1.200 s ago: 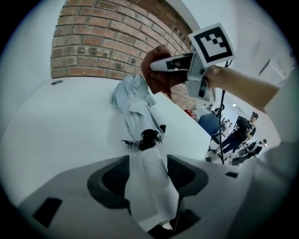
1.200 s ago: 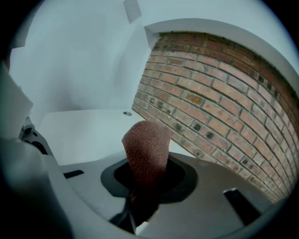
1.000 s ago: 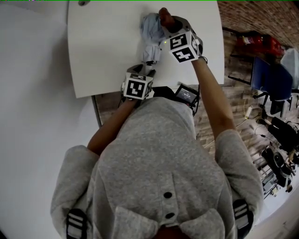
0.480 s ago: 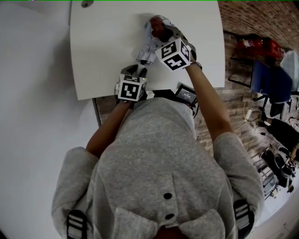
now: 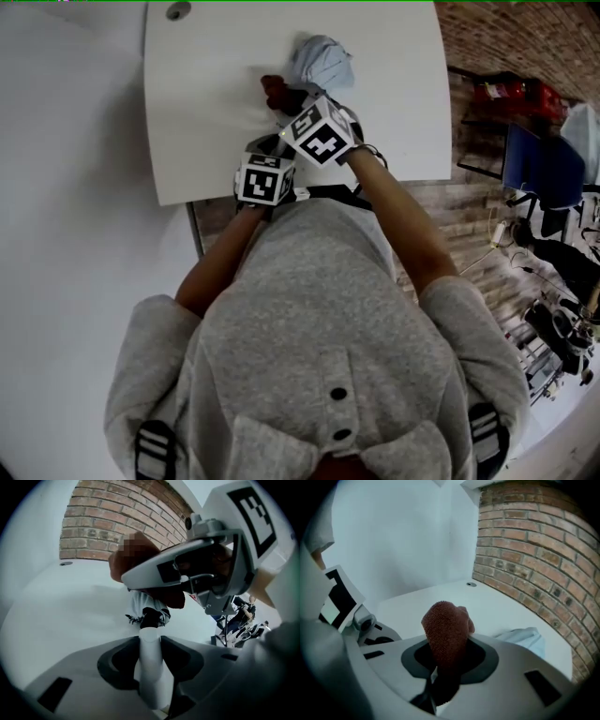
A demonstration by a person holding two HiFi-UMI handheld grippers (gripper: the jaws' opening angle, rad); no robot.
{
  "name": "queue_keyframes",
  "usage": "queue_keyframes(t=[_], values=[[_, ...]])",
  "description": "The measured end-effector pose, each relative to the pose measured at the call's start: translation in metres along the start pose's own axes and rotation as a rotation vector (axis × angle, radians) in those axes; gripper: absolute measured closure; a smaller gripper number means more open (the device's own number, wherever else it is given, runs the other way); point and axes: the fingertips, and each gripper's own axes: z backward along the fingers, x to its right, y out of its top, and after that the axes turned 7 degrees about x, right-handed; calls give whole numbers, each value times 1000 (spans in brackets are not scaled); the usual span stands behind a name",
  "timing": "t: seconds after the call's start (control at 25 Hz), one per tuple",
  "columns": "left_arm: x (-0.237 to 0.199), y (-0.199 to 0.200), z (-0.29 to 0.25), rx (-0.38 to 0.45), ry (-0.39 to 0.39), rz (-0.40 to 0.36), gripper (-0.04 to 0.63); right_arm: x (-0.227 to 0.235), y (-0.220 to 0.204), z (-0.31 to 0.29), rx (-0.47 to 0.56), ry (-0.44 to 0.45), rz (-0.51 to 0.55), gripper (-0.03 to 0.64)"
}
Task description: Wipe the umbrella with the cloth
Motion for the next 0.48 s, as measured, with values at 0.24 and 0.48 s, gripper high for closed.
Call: queue_keyframes(t=[0.24,0.48], values=[[-1,1,2,11,12,8,442,-27,31,-18,36,159,-219,518],[-1,5,1,19,-1,31,442,0,56,-38,108,270,-835,518]])
